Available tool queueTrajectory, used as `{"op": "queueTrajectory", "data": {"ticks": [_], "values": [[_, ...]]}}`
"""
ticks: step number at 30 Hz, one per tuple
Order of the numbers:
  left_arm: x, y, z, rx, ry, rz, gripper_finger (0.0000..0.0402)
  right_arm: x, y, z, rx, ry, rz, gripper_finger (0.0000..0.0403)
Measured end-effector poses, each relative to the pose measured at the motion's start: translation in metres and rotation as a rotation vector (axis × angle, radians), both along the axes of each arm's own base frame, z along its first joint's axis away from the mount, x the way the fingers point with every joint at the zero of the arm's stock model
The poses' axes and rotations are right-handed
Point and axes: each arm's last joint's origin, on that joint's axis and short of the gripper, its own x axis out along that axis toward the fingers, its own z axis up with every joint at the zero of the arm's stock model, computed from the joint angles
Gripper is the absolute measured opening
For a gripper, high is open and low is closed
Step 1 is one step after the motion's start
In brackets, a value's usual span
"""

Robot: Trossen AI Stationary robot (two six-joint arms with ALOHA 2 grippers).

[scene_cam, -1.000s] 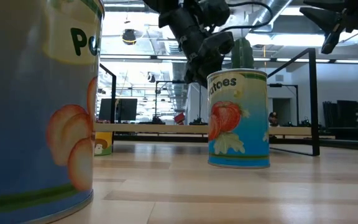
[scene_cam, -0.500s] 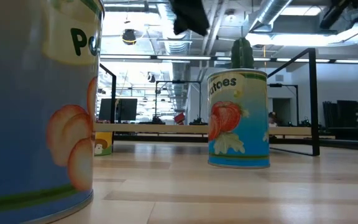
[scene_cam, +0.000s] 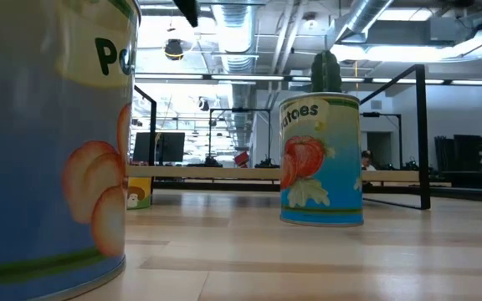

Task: Pick and place cans onto a shelf
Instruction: Put the big canned carrots on the shelf

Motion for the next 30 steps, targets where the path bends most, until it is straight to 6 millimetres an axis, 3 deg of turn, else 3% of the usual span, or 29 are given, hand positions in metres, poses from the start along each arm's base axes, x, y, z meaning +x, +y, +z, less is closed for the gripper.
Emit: {"op": "queueTrajectory", "data": {"ticks": [4,9,17,23,30], "values": [[-0.027,0.002,0.021,0.02,-0.078,0.072,0.0087,0.001,0.005,0.002,0.161,0.336,0.005,0.0111],[-0.056,0.002,0.04,0.074,-0.171,0.171,0.0087,0.008,0.008,-0.021,0.159,0.657,-0.066,0.0111],[-0.094,0.003,0.058,0.175,-0.243,0.251,0.0087,0.029,0.032,-0.064,0.139,0.87,0.072,0.0111],[-0.107,0.006,0.049,0.187,-0.251,0.35,0.0087,0.037,0.055,-0.093,0.125,0.877,0.218,0.0114],[-0.098,0.007,0.018,0.163,-0.162,0.404,0.0087,0.041,0.067,-0.118,0.085,0.949,0.233,0.0161]]}}
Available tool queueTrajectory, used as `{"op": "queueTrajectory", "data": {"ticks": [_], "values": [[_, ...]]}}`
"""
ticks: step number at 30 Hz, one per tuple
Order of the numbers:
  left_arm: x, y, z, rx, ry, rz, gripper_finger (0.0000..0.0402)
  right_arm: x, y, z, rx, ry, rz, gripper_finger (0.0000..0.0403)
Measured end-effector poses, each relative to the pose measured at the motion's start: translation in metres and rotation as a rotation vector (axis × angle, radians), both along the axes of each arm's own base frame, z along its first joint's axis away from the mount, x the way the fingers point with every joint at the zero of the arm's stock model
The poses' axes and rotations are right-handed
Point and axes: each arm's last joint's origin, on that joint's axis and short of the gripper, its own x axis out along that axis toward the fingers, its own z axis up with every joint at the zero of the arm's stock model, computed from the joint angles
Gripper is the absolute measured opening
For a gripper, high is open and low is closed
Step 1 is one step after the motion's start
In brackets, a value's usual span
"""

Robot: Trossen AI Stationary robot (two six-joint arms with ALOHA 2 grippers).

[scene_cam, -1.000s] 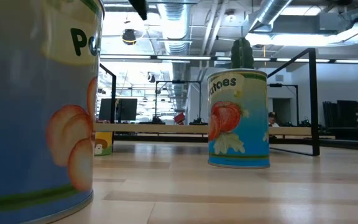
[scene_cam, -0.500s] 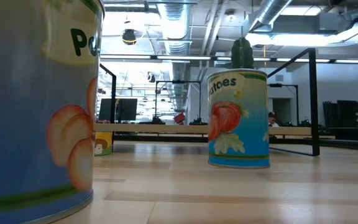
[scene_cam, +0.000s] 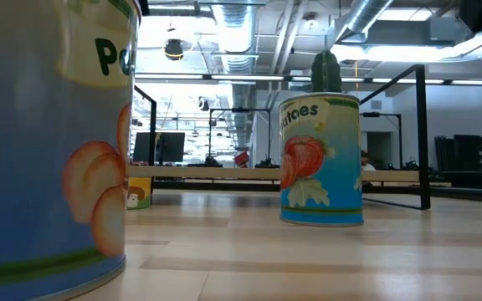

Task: Pick and place cans onto a shelf
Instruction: Put the big canned carrots on the shelf

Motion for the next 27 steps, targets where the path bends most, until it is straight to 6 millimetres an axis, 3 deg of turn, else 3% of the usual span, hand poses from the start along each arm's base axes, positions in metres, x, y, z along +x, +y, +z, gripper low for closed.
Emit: {"op": "queueTrajectory", "data": {"ticks": [9,13,17,22,27], "values": [[0.019,0.003,-0.039,-0.012,0.06,0.011,0.0087,0.012,0.007,-0.032,-0.068,0.059,-0.004,0.0223],[0.019,0.003,-0.041,-0.012,0.074,0.011,0.0087,0.013,0.008,-0.05,-0.097,0.12,-0.027,0.0223],[0.008,0.001,-0.034,-0.002,0.049,-0.002,0.0087,0.016,0.009,-0.055,-0.098,0.147,-0.075,0.0212],[-0.014,-0.002,-0.021,-0.002,-0.04,0.022,0.0087,0.022,0.013,-0.055,-0.043,0.089,-0.093,0.0163],[-0.042,-0.006,-0.008,-0.004,-0.134,0.046,0.0087,0.028,0.014,-0.054,0.01,0.057,-0.109,0.0053]]}}
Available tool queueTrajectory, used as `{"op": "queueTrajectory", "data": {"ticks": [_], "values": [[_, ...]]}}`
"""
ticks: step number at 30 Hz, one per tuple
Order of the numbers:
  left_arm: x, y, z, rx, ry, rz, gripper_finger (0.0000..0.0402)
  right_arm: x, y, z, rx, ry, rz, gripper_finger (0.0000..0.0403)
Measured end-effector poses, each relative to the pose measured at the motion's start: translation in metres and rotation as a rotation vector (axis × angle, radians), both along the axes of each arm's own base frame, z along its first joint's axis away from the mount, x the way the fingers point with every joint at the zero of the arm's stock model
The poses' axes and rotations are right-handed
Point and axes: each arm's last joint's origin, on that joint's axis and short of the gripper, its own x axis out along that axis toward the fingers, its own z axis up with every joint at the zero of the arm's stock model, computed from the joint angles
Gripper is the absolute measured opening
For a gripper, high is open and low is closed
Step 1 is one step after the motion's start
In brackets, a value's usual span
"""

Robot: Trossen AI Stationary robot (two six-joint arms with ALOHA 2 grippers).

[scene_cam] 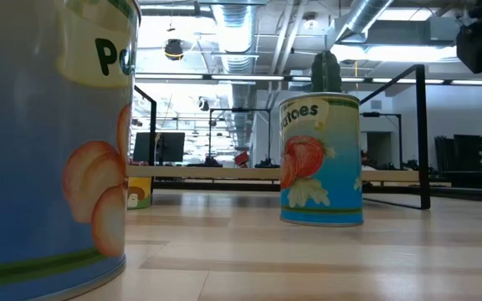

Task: Pick and place cans onto a shelf
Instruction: Put the big canned carrots on the shelf

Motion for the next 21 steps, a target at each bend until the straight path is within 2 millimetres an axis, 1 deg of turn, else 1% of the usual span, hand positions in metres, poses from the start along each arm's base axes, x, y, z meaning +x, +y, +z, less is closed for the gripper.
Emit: {"op": "queueTrajectory", "data": {"ticks": [1,2,5,7,11,14,17,21], "values": [[-0.005,-0.001,0.002,-0.001,-0.022,0.006,0.0087,0.002,0.0,0.0,0.012,-0.005,-0.017,0.0029],[-0.011,-0.001,0.004,-0.001,-0.041,0.011,0.0087,0.003,-0.001,0.001,0.022,-0.013,-0.034,0.0016],[-0.026,-0.003,0.01,0.008,-0.091,0.022,0.0087,0.006,0.0,0.007,0.059,-0.014,-0.068,0.0011],[-0.035,-0.004,0.013,0.017,-0.118,0.027,0.0087,0.011,0.001,0.02,0.088,-0.036,-0.071,0.0005],[-0.049,-0.006,0.018,0.03,-0.158,0.033,0.0087,0.019,0.006,0.068,0.199,-0.184,-0.052,0.0004],[-0.057,-0.007,0.02,0.033,-0.183,0.033,0.0087,0.026,0.005,0.108,0.236,-0.329,-0.043,0.0004],[-0.064,-0.008,0.021,0.035,-0.203,0.033,0.0087,0.033,-0.003,0.146,0.178,-0.523,-0.037,0.0003],[-0.067,-0.008,0.023,0.037,-0.218,0.033,0.0087,0.051,-0.024,0.179,-0.026,-0.743,-0.069,0.0001]]}}
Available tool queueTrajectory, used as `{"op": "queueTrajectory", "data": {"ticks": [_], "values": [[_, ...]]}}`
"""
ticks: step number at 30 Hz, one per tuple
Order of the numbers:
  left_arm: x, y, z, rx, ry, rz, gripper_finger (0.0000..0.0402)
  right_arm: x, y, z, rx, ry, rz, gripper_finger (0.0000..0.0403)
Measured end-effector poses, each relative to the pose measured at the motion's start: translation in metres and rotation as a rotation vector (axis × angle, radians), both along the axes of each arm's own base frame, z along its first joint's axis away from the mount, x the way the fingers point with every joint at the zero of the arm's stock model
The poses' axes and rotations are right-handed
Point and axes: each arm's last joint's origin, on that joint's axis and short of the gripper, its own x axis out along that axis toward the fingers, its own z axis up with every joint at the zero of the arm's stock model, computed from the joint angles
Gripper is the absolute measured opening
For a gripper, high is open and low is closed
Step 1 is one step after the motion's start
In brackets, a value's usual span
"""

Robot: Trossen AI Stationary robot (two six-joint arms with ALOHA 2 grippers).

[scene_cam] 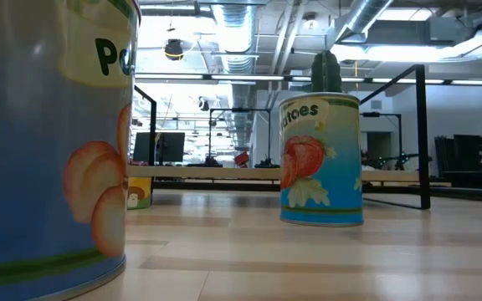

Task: Pick and place cans onto a shelf
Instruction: Put the big canned carrots on the shelf

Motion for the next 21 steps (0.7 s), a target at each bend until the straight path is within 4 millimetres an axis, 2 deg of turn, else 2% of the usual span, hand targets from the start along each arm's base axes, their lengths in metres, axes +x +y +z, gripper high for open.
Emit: {"op": "queueTrajectory", "data": {"ticks": [5,9,11,15,21], "values": [[0.0,0.001,0.0,0.022,0.003,0.021,0.0087,0.038,-0.033,0.029,-0.272,-0.227,-0.118,0.0001],[-0.001,0.002,0.001,0.057,0.004,0.056,0.0087,0.075,-0.06,0.037,-0.438,-0.281,-0.151,0.0001],[0.0,0.002,0.002,0.068,-0.001,0.067,0.0087,0.091,-0.075,0.034,-0.486,-0.237,-0.167,0.0],[0.0,0.002,0.002,0.068,-0.005,0.071,0.0087,0.122,-0.105,0.02,-0.471,-0.086,-0.151,0.0],[0.0,0.002,0.002,0.058,-0.018,0.083,0.0087,0.162,-0.135,-0.008,-0.411,0.12,-0.072,0.0]]}}
